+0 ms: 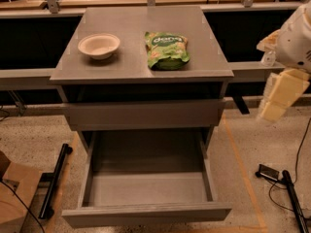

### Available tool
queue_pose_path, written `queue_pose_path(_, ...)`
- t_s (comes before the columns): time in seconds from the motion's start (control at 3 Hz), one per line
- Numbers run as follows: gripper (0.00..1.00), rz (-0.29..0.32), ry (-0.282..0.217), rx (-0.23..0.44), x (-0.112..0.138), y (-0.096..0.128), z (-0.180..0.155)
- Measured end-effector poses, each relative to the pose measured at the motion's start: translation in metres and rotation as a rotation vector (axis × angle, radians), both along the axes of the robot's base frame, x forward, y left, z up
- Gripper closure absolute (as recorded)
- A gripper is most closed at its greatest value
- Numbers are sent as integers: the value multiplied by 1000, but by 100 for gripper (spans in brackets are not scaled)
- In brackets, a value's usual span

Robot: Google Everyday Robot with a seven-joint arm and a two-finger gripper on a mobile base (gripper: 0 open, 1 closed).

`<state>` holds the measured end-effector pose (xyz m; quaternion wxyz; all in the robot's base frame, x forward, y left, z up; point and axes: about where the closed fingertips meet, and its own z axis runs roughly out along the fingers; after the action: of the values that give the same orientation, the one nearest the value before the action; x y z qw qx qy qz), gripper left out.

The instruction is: Place green rice chip bag into middle drawer

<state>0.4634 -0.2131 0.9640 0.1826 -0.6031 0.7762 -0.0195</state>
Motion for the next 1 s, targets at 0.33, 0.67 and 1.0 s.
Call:
queue_pose_path(0.33, 0, 1, -2, 8, 5, 1, -3)
queue_pose_path(0.67, 0, -7, 3, 28, 4, 0, -5)
queue_pose_path(1.0, 0, 4, -34, 130, 29, 17, -10)
